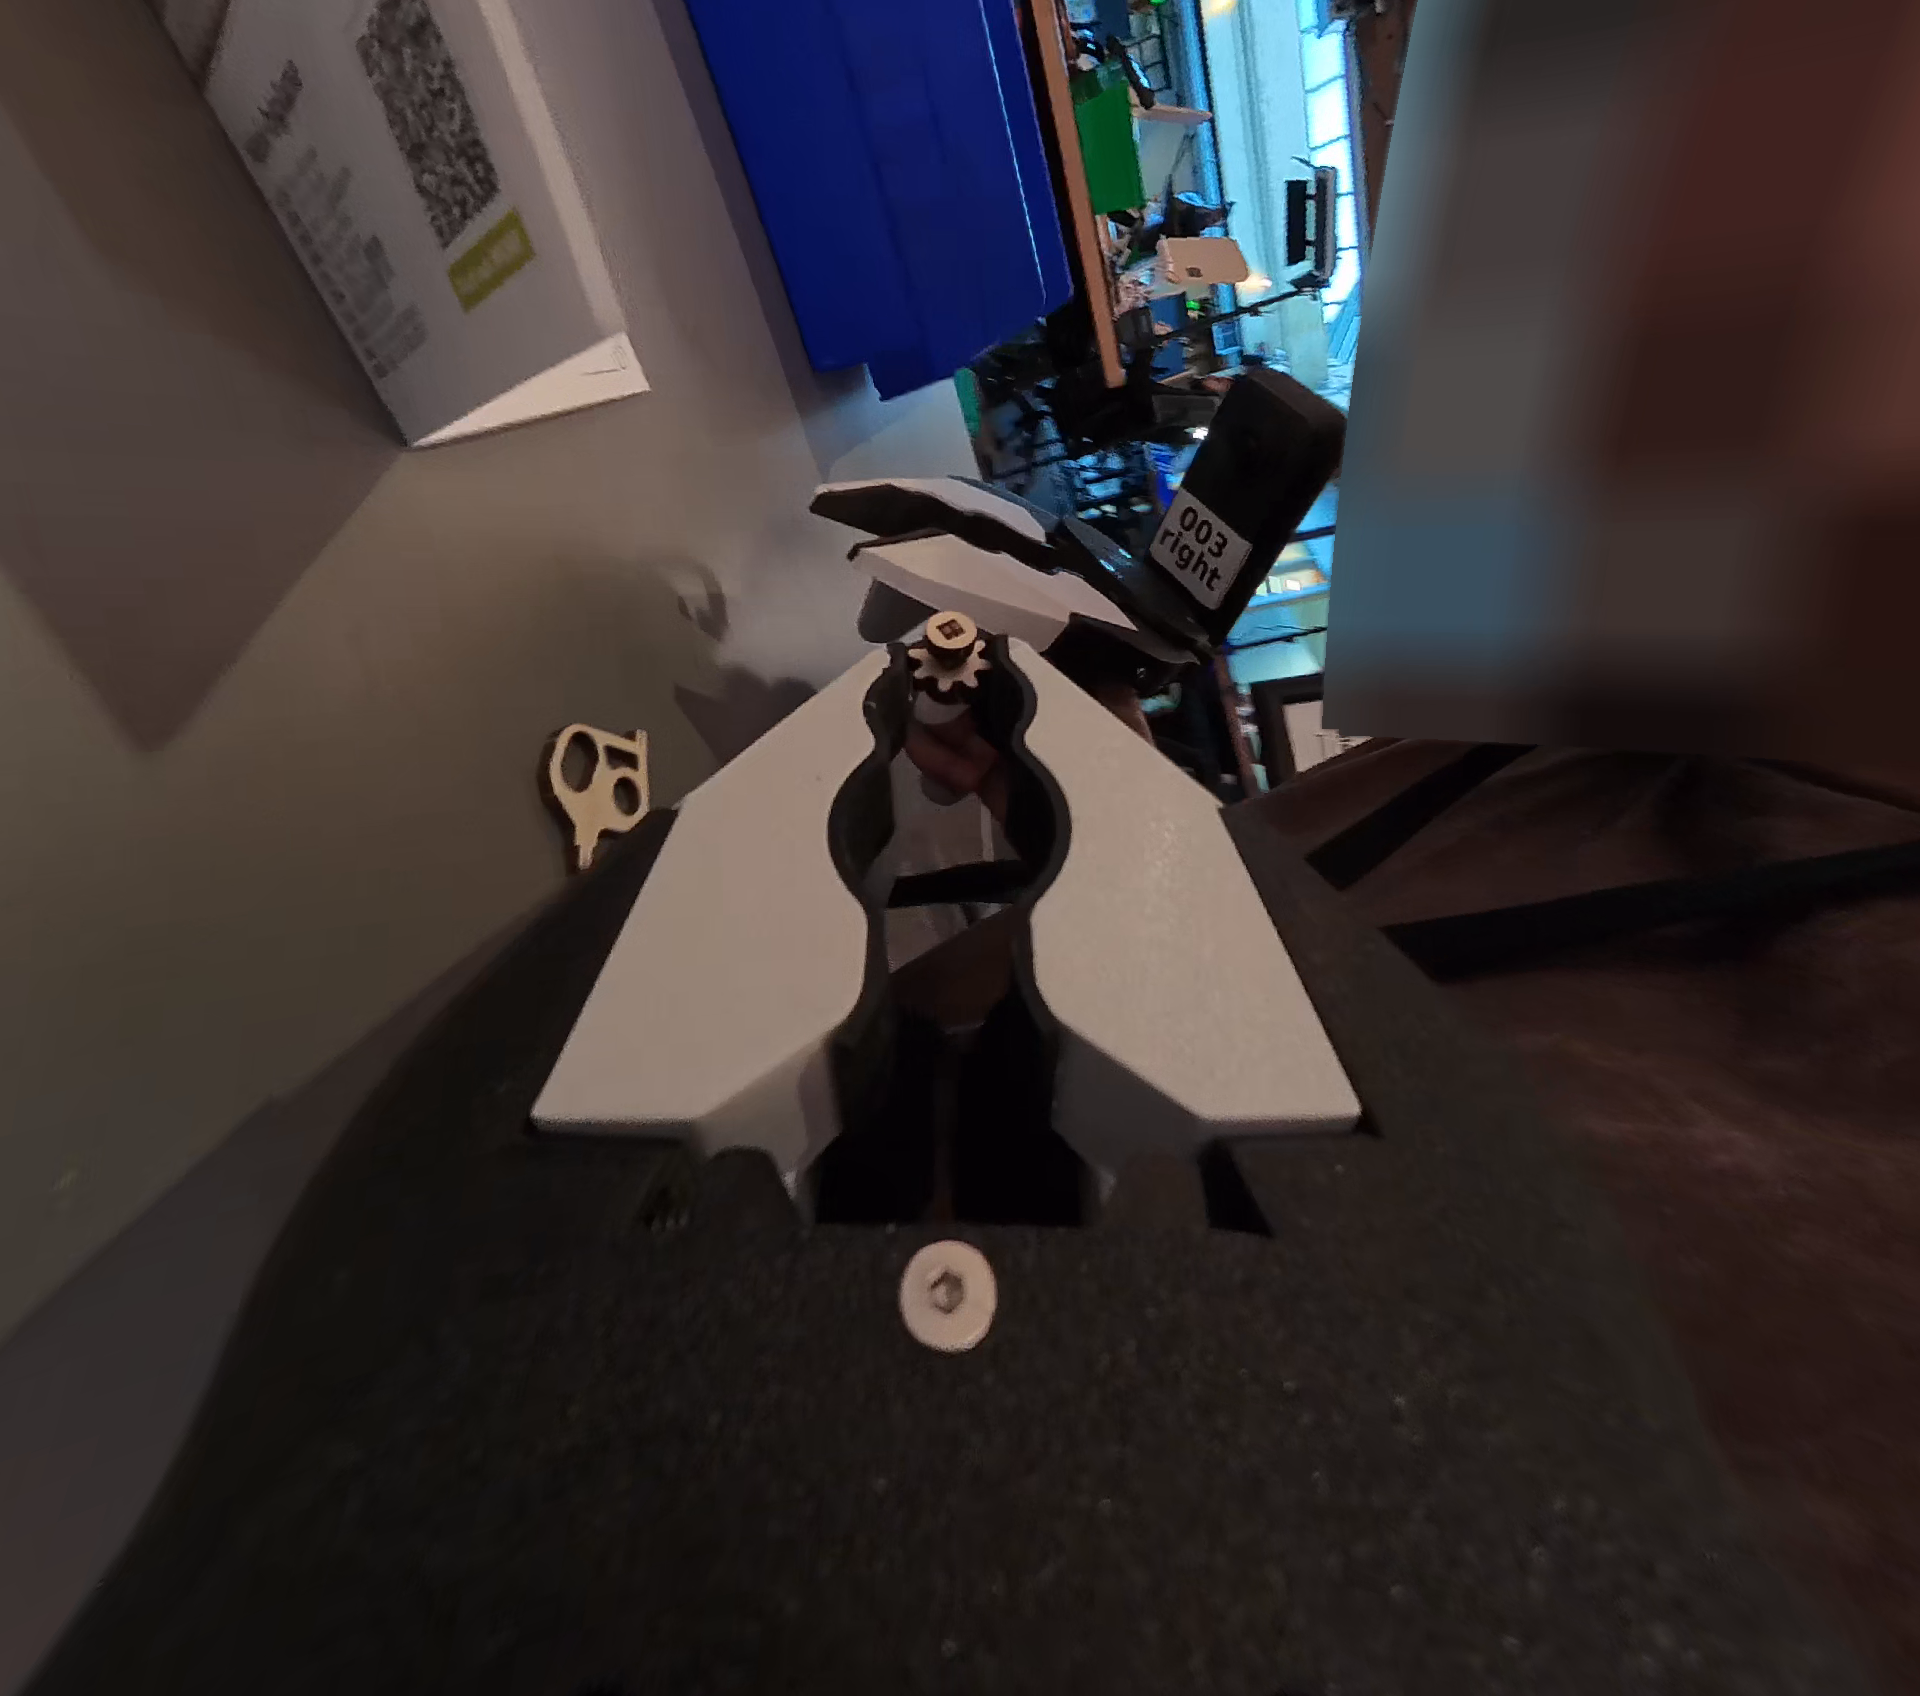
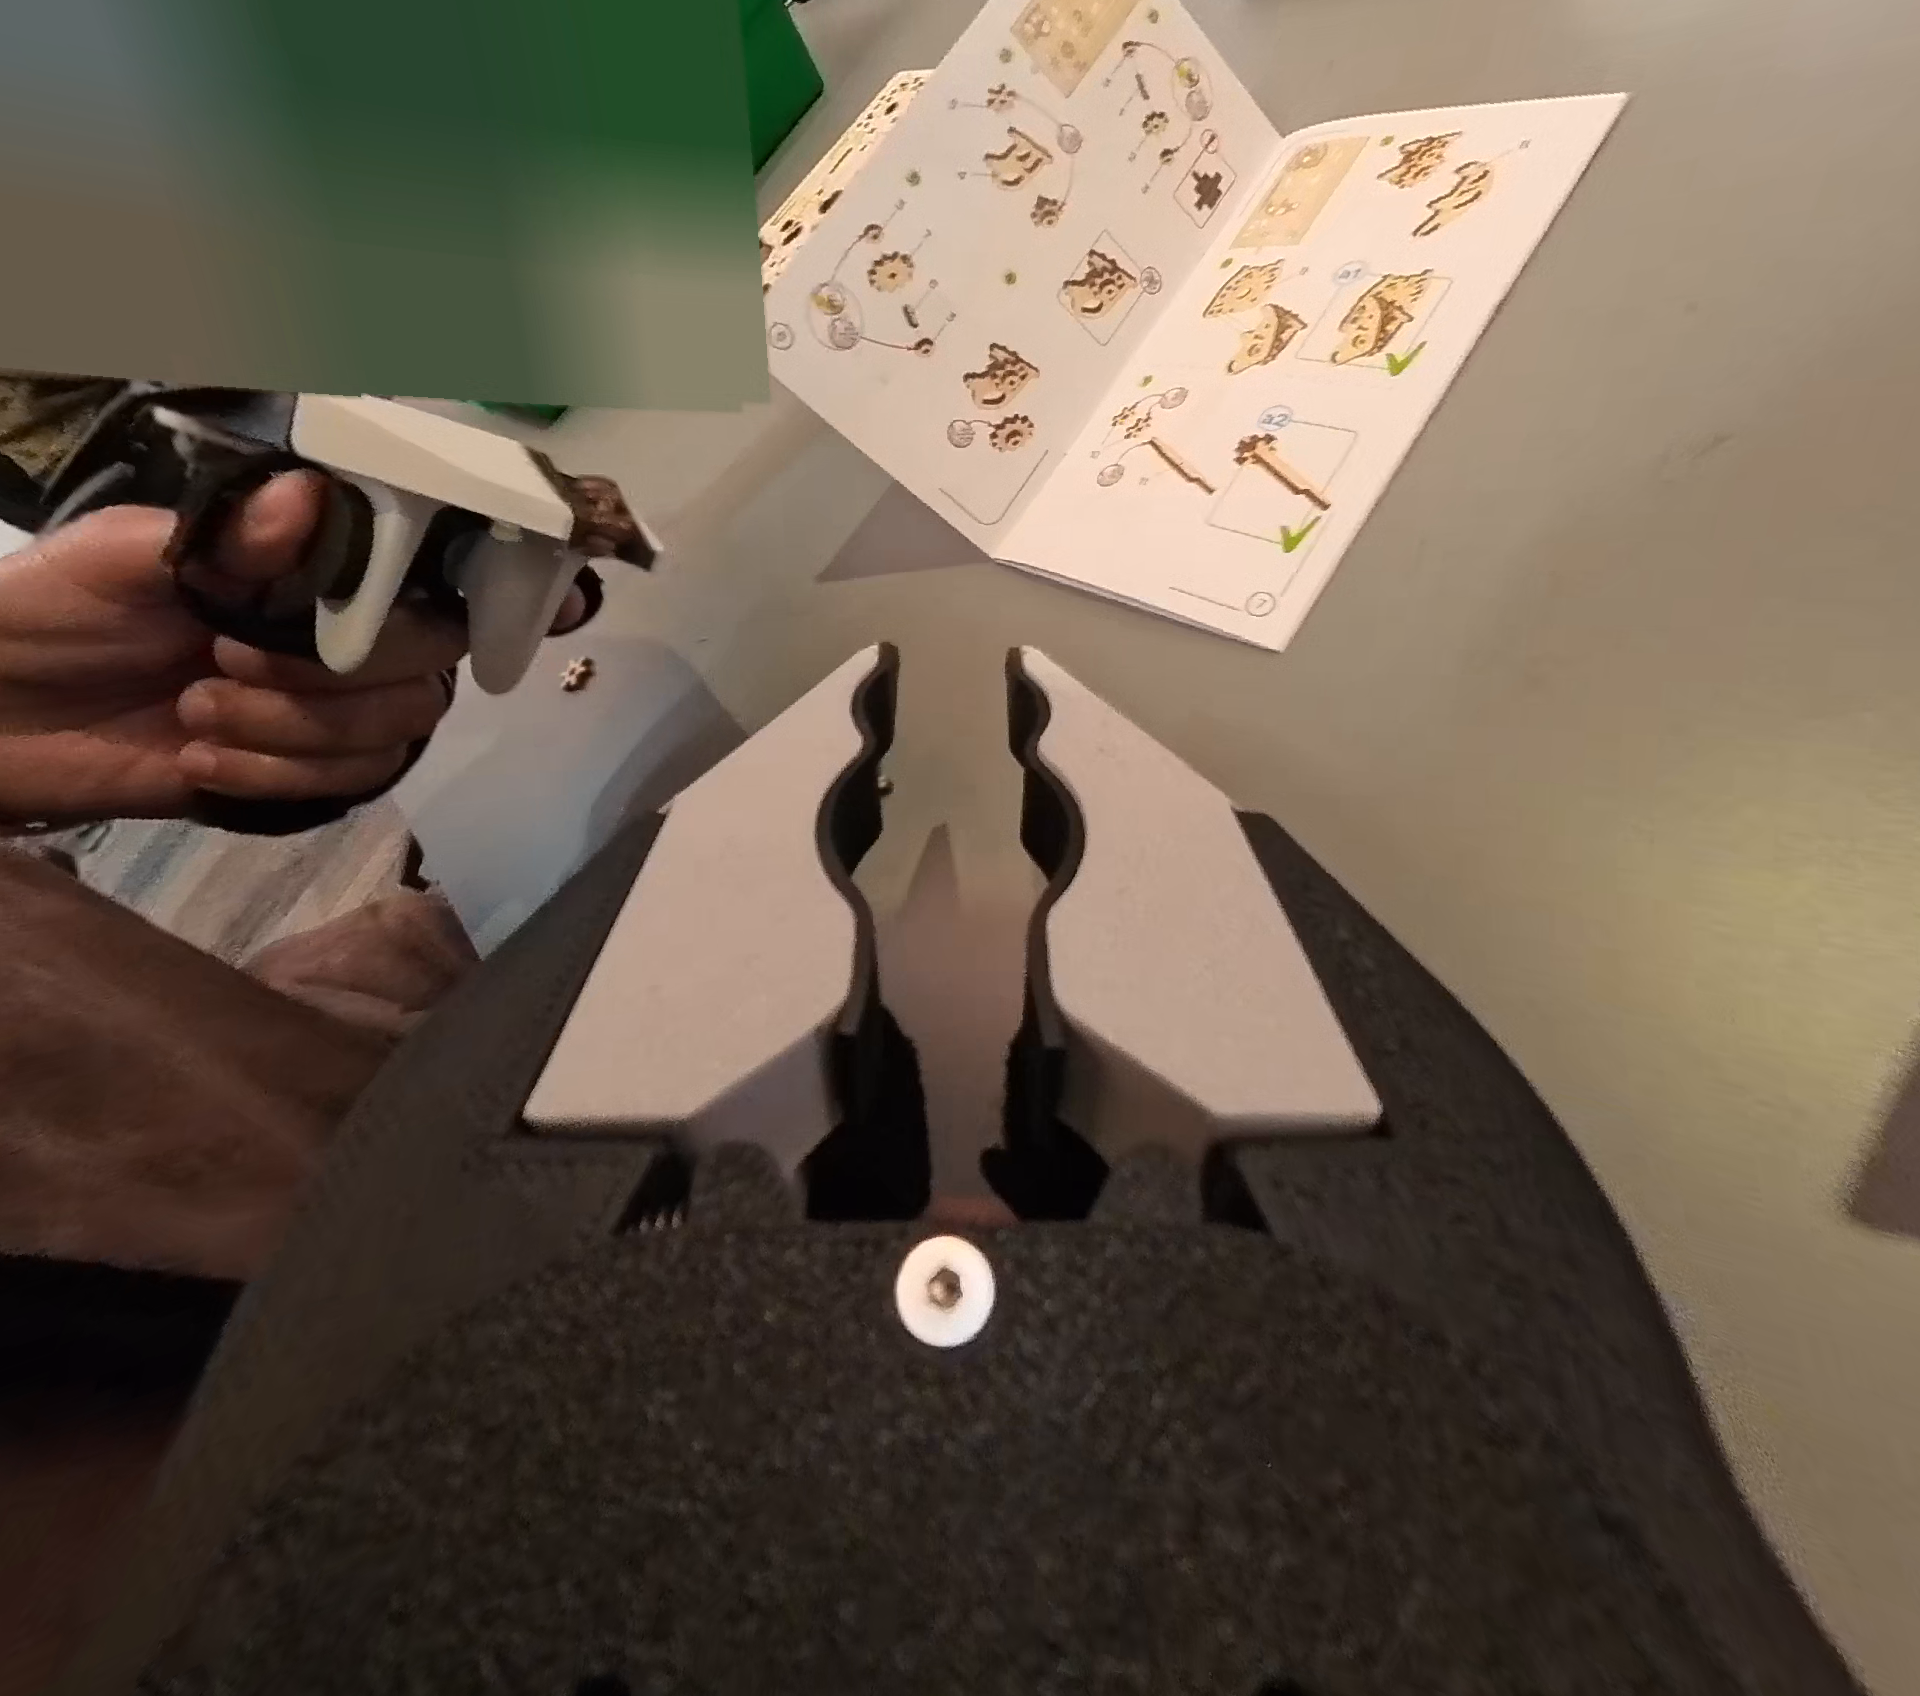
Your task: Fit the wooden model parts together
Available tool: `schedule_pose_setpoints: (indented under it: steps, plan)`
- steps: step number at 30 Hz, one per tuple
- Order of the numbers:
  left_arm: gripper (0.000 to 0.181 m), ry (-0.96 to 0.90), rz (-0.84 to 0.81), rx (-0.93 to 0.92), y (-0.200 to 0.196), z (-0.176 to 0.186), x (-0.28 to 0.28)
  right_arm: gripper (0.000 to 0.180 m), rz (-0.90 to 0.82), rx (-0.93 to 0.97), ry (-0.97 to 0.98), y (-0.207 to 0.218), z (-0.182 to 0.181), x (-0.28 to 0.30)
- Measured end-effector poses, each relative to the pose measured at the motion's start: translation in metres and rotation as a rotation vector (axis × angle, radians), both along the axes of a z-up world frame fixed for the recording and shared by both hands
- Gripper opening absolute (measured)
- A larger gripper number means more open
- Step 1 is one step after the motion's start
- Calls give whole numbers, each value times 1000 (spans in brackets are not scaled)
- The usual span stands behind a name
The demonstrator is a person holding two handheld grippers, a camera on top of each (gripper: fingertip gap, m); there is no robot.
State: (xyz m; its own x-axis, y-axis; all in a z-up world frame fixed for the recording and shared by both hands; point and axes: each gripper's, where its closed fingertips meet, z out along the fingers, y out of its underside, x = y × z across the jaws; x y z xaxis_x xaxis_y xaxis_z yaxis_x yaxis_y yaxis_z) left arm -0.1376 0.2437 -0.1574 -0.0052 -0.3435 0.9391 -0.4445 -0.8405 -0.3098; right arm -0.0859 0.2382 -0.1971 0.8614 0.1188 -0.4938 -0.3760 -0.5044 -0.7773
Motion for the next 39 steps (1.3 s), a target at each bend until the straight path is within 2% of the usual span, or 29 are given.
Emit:
schedule_pose_setpoints:
  steps: [4,8,11,15,18,21,26,32,39]
  plan:
    - [13,4,57,103,9,7,-17,25,157,-2,-6,-3,-1,-34]
    - [12,-68,112,171,11,19,-30,24,331,36,-90,-7,4,-82]
    - [12,-225,123,271,5,36,-41,22,392,120,-55,-7,22,-109]
    - [12,-434,143,349,3,65,-58,22,352,291,-1,-4,61,-114]
    - [12,-509,188,222,6,80,-65,20,303,398,-134,-1,79,-116]
    - [12,-608,248,-18,8,93,-71,19,243,485,-244,1,94,-127]
    - [12,-650,258,-317,-3,93,-74,18,124,595,-441,1,116,-133]
    - [12,-605,262,-400,-12,83,-76,17,111,602,-600,-7,119,-135]
    - [12,-586,288,-393,-15,81,-76,13,125,584,-697,-7,111,-136]
